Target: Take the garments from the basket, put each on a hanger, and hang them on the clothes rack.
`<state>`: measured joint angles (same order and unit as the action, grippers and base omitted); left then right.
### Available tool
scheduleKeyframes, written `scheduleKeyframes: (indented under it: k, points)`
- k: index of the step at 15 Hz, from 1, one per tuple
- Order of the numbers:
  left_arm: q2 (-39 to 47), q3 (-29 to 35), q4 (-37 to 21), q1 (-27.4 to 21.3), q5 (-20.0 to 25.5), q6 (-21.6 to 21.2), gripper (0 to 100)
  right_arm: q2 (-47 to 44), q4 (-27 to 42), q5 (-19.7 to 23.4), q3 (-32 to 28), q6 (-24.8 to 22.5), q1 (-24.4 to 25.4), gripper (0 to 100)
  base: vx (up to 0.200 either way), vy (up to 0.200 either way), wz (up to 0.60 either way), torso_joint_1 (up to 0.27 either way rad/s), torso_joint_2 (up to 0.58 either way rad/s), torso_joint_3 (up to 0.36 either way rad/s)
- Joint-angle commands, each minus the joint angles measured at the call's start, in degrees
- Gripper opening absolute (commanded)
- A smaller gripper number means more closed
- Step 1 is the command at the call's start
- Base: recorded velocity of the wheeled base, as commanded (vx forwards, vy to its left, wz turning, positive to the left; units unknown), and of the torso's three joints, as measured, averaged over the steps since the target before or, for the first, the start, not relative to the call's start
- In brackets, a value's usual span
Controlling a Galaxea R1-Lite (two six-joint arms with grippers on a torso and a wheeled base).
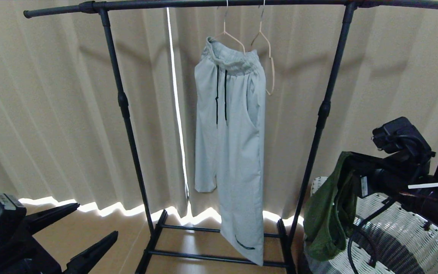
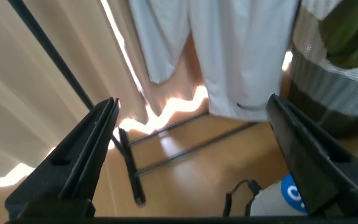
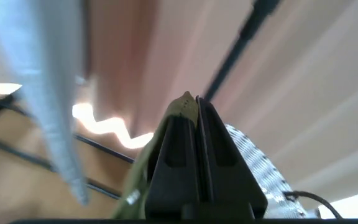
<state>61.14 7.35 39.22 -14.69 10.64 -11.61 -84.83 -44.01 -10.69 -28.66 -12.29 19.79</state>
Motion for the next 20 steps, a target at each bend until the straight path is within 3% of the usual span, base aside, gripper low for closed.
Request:
scheduleKeyframes:
  k: [1,4,7,9,14,17,19,20]
  points:
    - [2.06,0.91,-0.02,-0.87,-0.01,0.0,100,-0.24,-0.03,0.14,-1.4,-0.02,1.92,0,0.0,0.0,0.0,0.0,0.0,0.0]
    - [6.1,2.23,0.07,-6.76,0.08,-0.26,100,-1.3,-0.11,2.52,-4.39,0.16,6.67,0,0.0,0.0,0.0,0.0,0.0,0.0]
    - [8.74,2.32,0.16,-8.51,0.17,-1.05,100,-1.56,-0.55,3.13,-5.18,0.33,12.12,0,0.0,0.0,0.0,0.0,0.0,0.0]
    - [11.11,6.01,0.25,-15.46,0.08,0.0,100,-4.73,-0.9,3.66,-8.87,0.42,15.9,0,0.0,0.0,0.0,0.0,0.0,0.0]
    - [21.83,19.1,0.16,-28.11,-0.97,9.85,100,-8.15,-0.9,3.66,-15.55,4.2,21.0,0,0.0,0.0,0.0,0.0,0.0,0.0]
    - [30.27,25.7,0.51,-30.93,-5.37,11.61,100,-7.89,-0.99,3.66,-15.64,4.38,23.02,0,0.0,0.0,0.0,0.0,0.0,0.0]
    - [34.58,27.54,2.79,-31.28,-5.63,12.13,100,-7.8,-0.99,3.75,-15.64,4.47,23.63,0,0.0,0.0,0.0,0.0,0.0,0.0]
    - [38.53,28.24,6.84,-31.45,-5.63,13.01,100,-7.45,-0.99,3.66,-15.64,5.34,24.42,0,0.0,0.0,0.0,0.0,0.0,0.0]
